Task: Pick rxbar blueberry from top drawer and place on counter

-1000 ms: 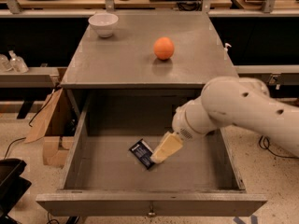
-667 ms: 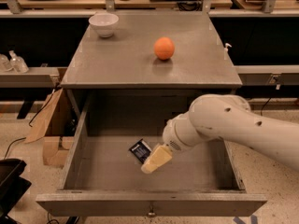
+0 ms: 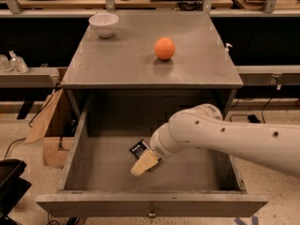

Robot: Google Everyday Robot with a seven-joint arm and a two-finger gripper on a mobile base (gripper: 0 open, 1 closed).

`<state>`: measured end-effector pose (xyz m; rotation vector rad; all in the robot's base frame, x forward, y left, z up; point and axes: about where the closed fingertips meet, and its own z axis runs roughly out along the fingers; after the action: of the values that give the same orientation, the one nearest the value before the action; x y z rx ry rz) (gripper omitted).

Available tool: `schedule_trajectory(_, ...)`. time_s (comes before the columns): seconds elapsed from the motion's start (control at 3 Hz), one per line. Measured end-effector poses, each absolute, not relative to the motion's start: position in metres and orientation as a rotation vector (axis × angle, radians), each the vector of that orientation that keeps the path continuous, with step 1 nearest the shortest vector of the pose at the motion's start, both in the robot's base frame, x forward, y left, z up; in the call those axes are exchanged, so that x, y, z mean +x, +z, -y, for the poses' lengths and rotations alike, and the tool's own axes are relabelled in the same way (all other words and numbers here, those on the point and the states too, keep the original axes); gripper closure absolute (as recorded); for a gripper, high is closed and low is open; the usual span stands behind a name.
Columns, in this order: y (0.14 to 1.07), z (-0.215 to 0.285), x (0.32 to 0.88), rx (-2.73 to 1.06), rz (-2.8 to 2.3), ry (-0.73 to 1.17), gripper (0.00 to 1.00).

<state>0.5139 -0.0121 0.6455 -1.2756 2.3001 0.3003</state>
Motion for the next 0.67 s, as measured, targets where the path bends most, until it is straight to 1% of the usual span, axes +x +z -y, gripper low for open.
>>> schedule_trajectory(0.67,0.582,0.004,0.522,-1.238,-2.406,0.228,0.0)
